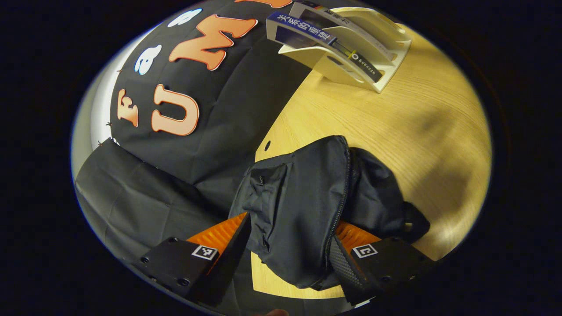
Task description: Open the schoolbag, grab two books from the bookshelf and put them into the schoolbag.
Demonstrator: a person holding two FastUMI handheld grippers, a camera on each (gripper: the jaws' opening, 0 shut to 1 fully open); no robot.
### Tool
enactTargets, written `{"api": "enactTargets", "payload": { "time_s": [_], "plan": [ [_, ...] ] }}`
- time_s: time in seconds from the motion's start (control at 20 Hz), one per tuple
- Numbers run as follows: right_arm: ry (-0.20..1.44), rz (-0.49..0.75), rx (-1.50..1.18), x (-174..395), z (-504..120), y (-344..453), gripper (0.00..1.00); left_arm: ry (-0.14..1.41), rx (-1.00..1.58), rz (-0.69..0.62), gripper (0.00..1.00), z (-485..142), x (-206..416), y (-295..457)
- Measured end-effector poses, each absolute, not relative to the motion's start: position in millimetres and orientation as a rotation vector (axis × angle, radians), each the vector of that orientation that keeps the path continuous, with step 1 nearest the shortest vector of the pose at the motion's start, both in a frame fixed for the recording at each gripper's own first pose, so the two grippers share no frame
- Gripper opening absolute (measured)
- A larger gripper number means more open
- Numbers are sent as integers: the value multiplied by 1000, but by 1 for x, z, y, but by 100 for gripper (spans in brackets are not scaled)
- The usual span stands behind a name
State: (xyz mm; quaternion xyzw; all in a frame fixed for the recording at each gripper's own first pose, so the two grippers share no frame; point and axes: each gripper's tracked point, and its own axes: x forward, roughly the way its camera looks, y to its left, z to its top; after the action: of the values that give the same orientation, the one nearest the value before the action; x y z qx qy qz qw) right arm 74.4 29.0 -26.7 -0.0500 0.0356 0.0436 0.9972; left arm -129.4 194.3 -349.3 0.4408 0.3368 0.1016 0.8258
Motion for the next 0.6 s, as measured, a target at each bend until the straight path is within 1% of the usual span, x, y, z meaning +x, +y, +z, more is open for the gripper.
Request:
{"api": "enactTargets", "payload": {
  "time_s": [0.1,0.15,0.2,0.25,0.35,0.4,0.45,0.5,0.55,0.6],
  "plan": [
    [65,85,-105,74,-22,32,98,720,950,190,93,-354,-120,195],
    [62,82,-110,75,-20,34,98,727,942,176,86,-357,-118,197],
    [59,81,-115,75,-18,34,97,736,932,160,83,-360,-114,196],
    [54,78,-121,75,-15,35,97,745,923,143,74,-362,-112,196],
    [48,65,-129,75,-9,34,97,764,912,103,65,-368,-108,195],
    [48,56,-133,75,-8,33,97,769,904,83,51,-367,-106,194],
    [50,49,-134,75,-6,32,97,785,889,58,29,-367,-106,192],
    [51,42,-134,76,-4,32,97,797,868,41,29,-367,-106,191],
    [54,36,-134,76,-3,32,97,810,850,25,18,-365,-106,191],
    [58,28,-134,76,-1,32,97,816,828,8,12,-361,-106,193]
  ]
}}
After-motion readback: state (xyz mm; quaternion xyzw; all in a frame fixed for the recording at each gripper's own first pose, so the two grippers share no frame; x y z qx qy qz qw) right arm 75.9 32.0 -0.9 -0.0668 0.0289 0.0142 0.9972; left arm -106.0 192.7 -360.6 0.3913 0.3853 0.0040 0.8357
